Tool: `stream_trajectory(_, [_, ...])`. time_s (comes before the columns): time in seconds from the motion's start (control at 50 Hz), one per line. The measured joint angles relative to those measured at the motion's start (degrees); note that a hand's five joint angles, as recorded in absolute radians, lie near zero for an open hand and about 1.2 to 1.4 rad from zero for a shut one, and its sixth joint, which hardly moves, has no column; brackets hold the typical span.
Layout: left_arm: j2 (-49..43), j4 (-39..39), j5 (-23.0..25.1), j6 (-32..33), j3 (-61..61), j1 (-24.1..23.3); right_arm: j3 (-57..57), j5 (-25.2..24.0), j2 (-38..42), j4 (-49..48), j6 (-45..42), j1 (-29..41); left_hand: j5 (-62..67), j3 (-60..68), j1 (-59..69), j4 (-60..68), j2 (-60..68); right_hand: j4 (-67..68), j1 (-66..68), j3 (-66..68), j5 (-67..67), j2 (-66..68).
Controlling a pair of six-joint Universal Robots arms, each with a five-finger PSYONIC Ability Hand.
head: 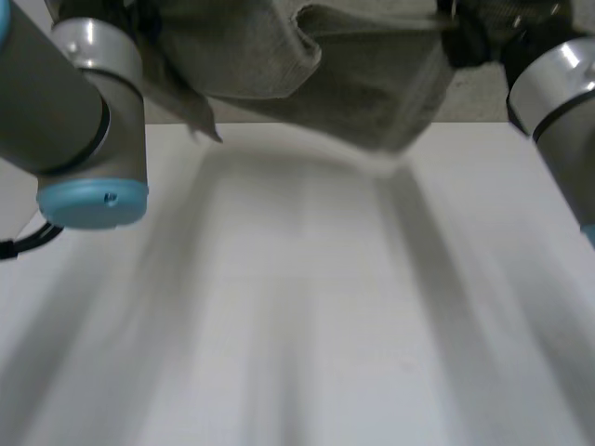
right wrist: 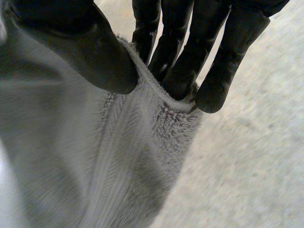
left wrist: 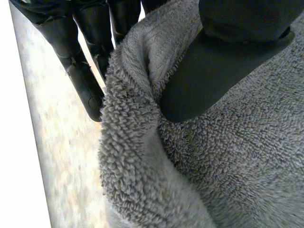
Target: Fold the towel.
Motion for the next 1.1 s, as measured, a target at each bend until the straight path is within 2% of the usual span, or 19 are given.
stream_trajectory(0.1, [-0.1, -0.1, 2.4, -1.4, -9.4, 1.1, 6.0, -2.4, 1.3, 2.7, -5.0, 0.6, 0.0, 0.0, 0.0, 0.0, 0.0, 0.1, 0.0, 0.0, 0.0, 0.0])
stream_trajectory(0.22, [-1.1, 0.4, 8.1, -2.2, -22.9, 1.8, 13.4, -4.7, 4.9, 4.8, -12.2, 1.1, -2.0, -4.4, -1.7, -4.6, -4.3, 0.1, 0.0, 0.0, 0.0, 0.0])
stream_trajectory(0.3, [-1.6, 0.9, 10.9, -2.2, -30.7, 3.4, 18.0, -5.0, 7.3, 5.4, -15.8, 1.2, -7.5, -9.3, -7.3, -9.5, -9.2, 0.1, 0.0, 0.0, 0.0, 0.0])
stream_trajectory(0.38, [-1.6, 0.8, 12.2, -2.1, -37.0, 6.1, 22.0, -5.0, 8.5, 5.6, -18.6, 1.0, -18.2, -20.4, -18.3, -20.7, -20.3, 0.1, 0.0, 0.0, 0.0, 0.0])
stream_trajectory(0.5, [0.7, -0.4, 12.4, -1.6, -42.4, 10.4, 26.0, -5.0, 8.5, 5.6, -20.6, 0.5, -33.6, -35.1, -33.0, -35.3, -35.0, 0.1, 0.0, 0.0, 0.0, 0.0])
stream_trajectory(0.6, [4.4, -1.2, 13.1, -0.9, -44.2, 12.4, 27.5, -5.1, 7.9, 5.6, -20.8, 0.3, -40.5, -41.9, -40.1, -42.2, -42.2, 0.1, 0.0, 0.0, 0.0, 0.0])
stream_trajectory(0.7, [9.0, -1.5, 17.0, 1.1, -44.9, 12.6, 28.3, -5.1, 7.1, 5.4, -20.7, 0.2, -47.1, -48.6, -46.5, -48.8, -48.5, 0.1, 0.0, 0.0, 0.0, 0.0])
stream_trajectory(0.78, [12.1, -1.3, 22.5, 5.3, -46.0, 12.0, 28.7, -5.0, 6.9, 5.2, -20.6, 0.2, -48.9, -50.3, -48.2, -50.5, -50.3, 0.1, 0.0, 0.0, 0.0, 0.0])
stream_trajectory(0.88, [14.1, -0.8, 31.6, 16.3, -48.8, 11.4, 29.6, -5.0, 6.8, 4.8, -20.6, 0.2, -49.5, -50.9, -48.8, -51.1, -50.8, 0.1, 0.0, 0.0, 0.0, 0.0])
stream_trajectory(0.98, [12.9, -0.8, 39.1, 33.0, -52.1, 10.9, 30.4, -5.0, 6.9, 4.6, -20.6, 0.2, -49.9, -51.3, -49.2, -51.5, -51.2, 0.1, 0.0, 0.2, 0.0, 0.0])
stream_trajectory(1.02, [11.5, -0.9, 40.9, 40.2, -53.2, 10.8, 30.5, -5.0, 6.9, 4.5, -20.6, 0.2, -49.9, -51.4, -49.3, -51.5, -51.3, 0.1, 0.0, 0.3, 0.0, 0.0])
stream_trajectory(1.1, [9.0, -1.2, 42.2, 49.5, -54.1, 10.7, 30.7, -5.0, 7.1, 4.5, -20.6, 0.2, -50.0, -51.4, -49.3, -51.6, -51.4, 0.1, 0.0, 0.3, 0.0, 0.0])
